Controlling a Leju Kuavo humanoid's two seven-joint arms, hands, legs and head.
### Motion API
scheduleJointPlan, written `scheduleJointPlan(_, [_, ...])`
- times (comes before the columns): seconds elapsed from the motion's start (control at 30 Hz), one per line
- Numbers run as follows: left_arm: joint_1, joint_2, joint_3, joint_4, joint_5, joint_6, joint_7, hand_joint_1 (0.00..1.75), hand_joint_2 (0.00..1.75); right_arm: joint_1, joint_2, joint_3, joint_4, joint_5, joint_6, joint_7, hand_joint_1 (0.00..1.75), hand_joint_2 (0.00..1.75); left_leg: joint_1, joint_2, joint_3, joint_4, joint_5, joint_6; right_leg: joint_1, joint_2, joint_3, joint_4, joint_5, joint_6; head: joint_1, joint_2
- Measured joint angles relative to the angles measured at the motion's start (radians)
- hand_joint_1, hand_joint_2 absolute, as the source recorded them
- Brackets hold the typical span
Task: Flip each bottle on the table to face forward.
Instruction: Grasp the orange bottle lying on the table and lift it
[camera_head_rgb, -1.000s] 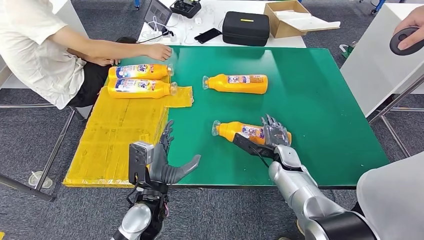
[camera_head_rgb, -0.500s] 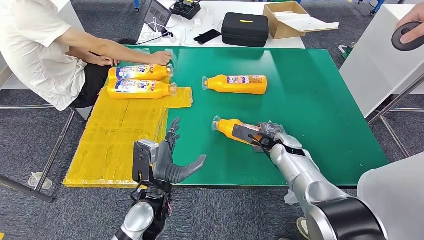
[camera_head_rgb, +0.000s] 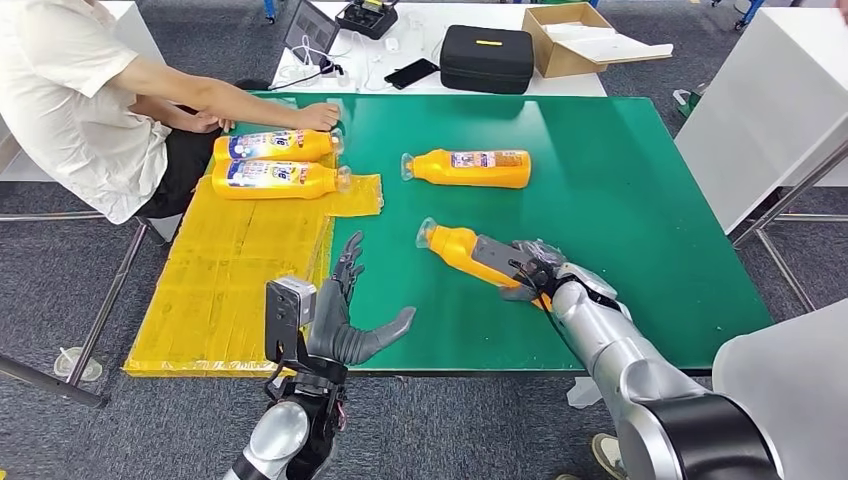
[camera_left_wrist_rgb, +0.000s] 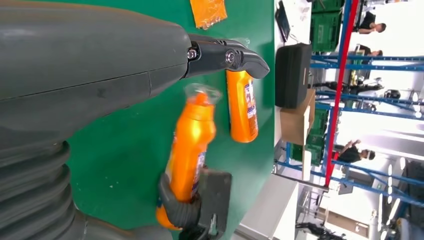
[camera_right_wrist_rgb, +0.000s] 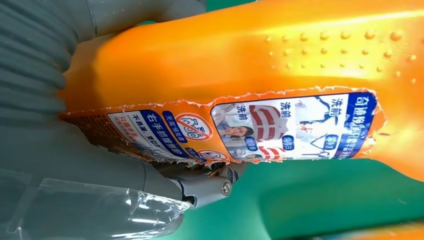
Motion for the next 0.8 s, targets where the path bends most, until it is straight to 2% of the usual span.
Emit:
scheduleJointPlan(0.1, [0.009, 0.000, 0.003, 0.001, 0.045, 0.010, -0.003, 0.00, 1.75, 0.025, 0.003, -0.033, -0.016, -0.102, -0.005, -0.136, 1.75, 1.75, 0.000, 0.000, 0.000, 0.000, 0.000, 0.000, 0.000, 0.000, 0.000, 0.000, 0.000, 0.000, 0.000, 0.000])
scheduleJointPlan(0.17, [0.018, 0.001, 0.006, 0.005, 0.071, 0.010, -0.003, 0.00, 1.75, 0.046, 0.007, -0.052, -0.032, -0.152, -0.006, -0.193, 1.75, 1.75, 0.000, 0.000, 0.000, 0.000, 0.000, 0.000, 0.000, 0.000, 0.000, 0.000, 0.000, 0.000, 0.000, 0.000])
scheduleJointPlan(0.37, [0.027, 0.003, 0.011, 0.012, 0.124, 0.018, 0.016, 0.00, 1.75, 0.081, 0.015, -0.082, -0.067, -0.219, -0.006, -0.244, 1.75, 1.75, 0.001, 0.000, -0.001, 0.000, 0.000, 0.000, 0.001, 0.000, 0.000, 0.000, 0.000, 0.000, 0.000, 0.000])
scheduleJointPlan(0.5, [0.032, 0.005, 0.023, 0.042, 0.278, 0.066, 0.042, 0.00, 1.75, 0.154, 0.026, -0.083, -0.156, -0.400, 0.000, -0.320, 1.75, 1.75, 0.001, -0.001, -0.004, 0.000, 0.000, 0.000, 0.001, -0.001, -0.002, 0.000, 0.000, 0.000, 0.000, 0.000])
scheduleJointPlan(0.63, [0.032, 0.008, 0.019, 0.074, 0.320, 0.095, 0.007, 0.00, 1.75, 0.252, 0.037, -0.039, -0.300, -0.557, -0.010, -0.330, 1.75, 1.75, 0.001, -0.002, -0.010, 0.000, 0.002, 0.000, 0.001, -0.001, -0.007, 0.001, 0.000, 0.000, -0.001, 0.000])
scheduleJointPlan(0.8, [0.026, 0.016, -0.011, 0.082, 0.263, 0.097, -0.037, 0.00, 1.75, 0.331, 0.047, 0.039, -0.430, -0.618, -0.043, -0.342, 1.75, 1.75, 0.001, -0.002, -0.015, 0.000, 0.002, 0.000, 0.001, -0.001, -0.013, 0.001, 0.000, 0.000, 0.000, 0.000])
